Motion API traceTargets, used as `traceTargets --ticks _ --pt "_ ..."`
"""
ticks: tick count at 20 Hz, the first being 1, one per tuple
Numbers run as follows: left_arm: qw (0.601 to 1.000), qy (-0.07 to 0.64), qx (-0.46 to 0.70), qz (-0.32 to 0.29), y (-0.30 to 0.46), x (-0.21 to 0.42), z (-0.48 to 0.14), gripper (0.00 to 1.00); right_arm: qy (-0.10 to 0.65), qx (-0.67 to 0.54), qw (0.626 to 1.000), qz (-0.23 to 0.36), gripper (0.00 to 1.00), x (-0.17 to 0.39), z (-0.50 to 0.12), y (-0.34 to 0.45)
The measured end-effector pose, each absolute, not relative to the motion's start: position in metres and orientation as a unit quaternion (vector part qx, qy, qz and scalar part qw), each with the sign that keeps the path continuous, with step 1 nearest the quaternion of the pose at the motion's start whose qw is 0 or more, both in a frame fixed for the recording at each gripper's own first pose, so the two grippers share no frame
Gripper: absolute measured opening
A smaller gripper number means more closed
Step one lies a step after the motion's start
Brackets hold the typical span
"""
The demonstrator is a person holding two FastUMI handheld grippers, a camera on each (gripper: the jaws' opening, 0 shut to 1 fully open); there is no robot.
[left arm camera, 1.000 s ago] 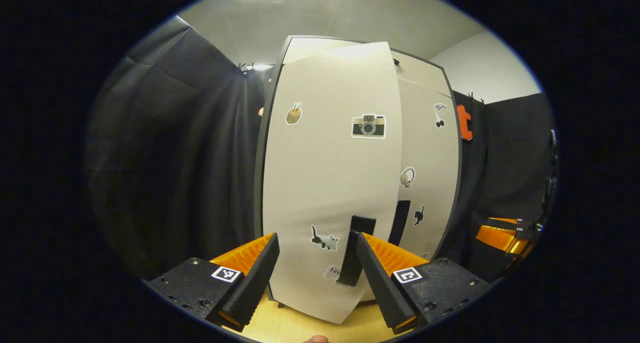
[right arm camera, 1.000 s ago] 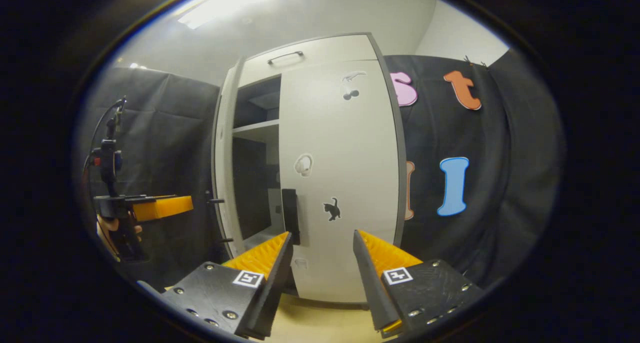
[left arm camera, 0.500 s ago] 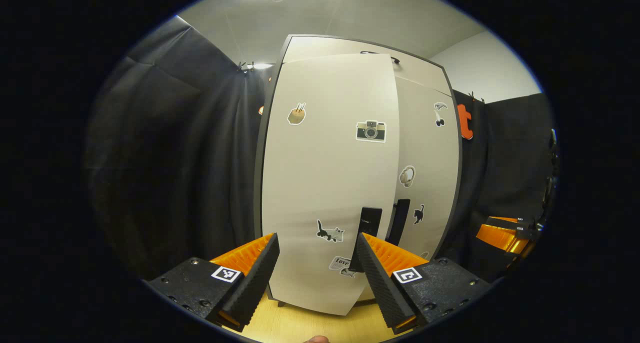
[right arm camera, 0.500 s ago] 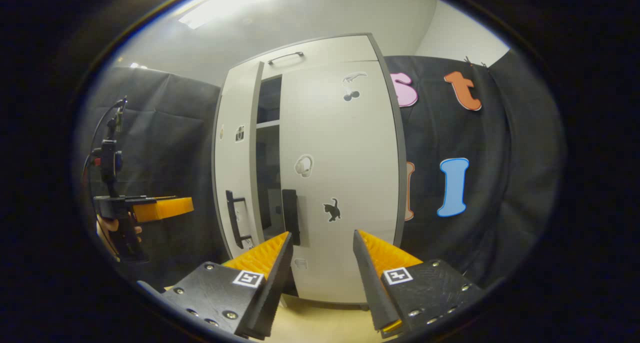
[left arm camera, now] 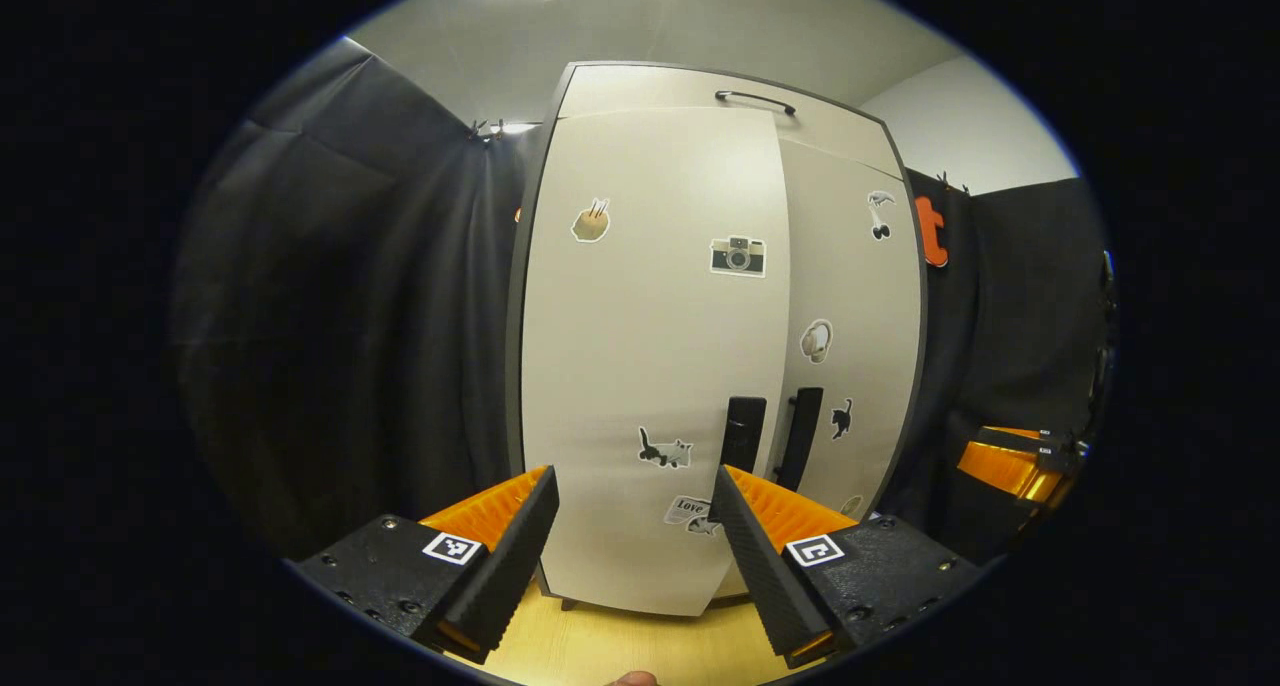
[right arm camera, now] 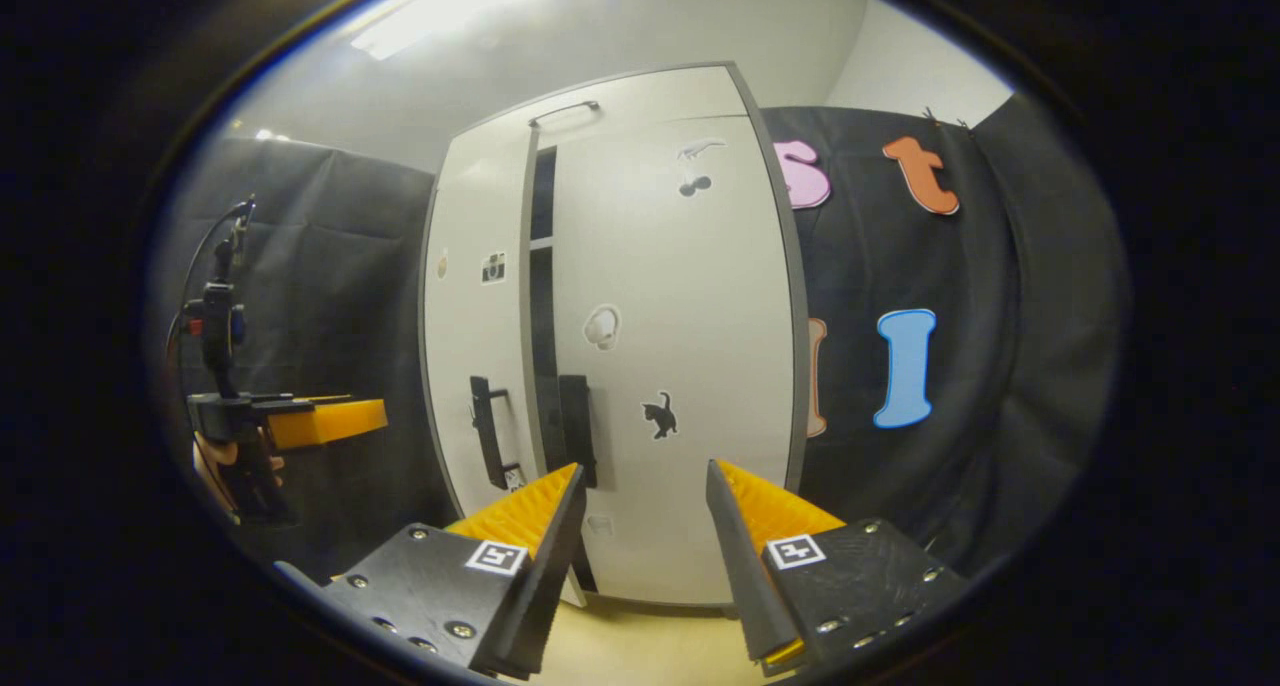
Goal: Grab one shoe with the right hand and put it into the shoe cabinet, grab the other shoe with the left hand and put it into the shoe cabinet; then close the right door with the right hand and the left door with the left hand.
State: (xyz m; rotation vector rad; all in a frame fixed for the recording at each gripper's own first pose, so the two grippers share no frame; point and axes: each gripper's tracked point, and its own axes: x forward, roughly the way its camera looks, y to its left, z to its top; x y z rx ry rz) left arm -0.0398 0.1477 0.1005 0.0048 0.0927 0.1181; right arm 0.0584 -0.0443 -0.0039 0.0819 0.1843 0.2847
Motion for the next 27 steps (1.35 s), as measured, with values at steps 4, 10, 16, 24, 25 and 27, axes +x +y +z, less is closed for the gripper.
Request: traceTargets --ticks 4,10,16,24,25,27 --pt "0.997 0.049 0.003 0.058 0.147 -0.039 0.100 0.95 0.092 0.044 0.985 0.140 0.68 0.061 -0.003 -0.048" --pt "0.997 0.047 0.004 0.060 0.146 -0.037 0.100 0.95 0.089 0.050 0.985 0.139 0.68 0.063 0.000 -0.052" --pt "0.997 0.047 0.003 0.061 0.145 -0.036 0.100 0.95 0.090 0.051 0.985 0.141 0.72 0.065 -0.002 -0.051" --pt "0.997 0.050 0.003 0.059 0.142 -0.031 0.099 0.95 0.090 0.053 0.985 0.139 0.72 0.068 -0.003 -0.056" --pt "0.997 0.051 0.004 0.059 0.142 -0.031 0.098 0.90 0.090 0.053 0.985 0.139 0.72 0.068 -0.004 -0.056" --pt "0.997 0.052 0.006 0.059 0.141 -0.029 0.098 0.90 0.091 0.053 0.985 0.138 0.72 0.069 -0.005 -0.057"
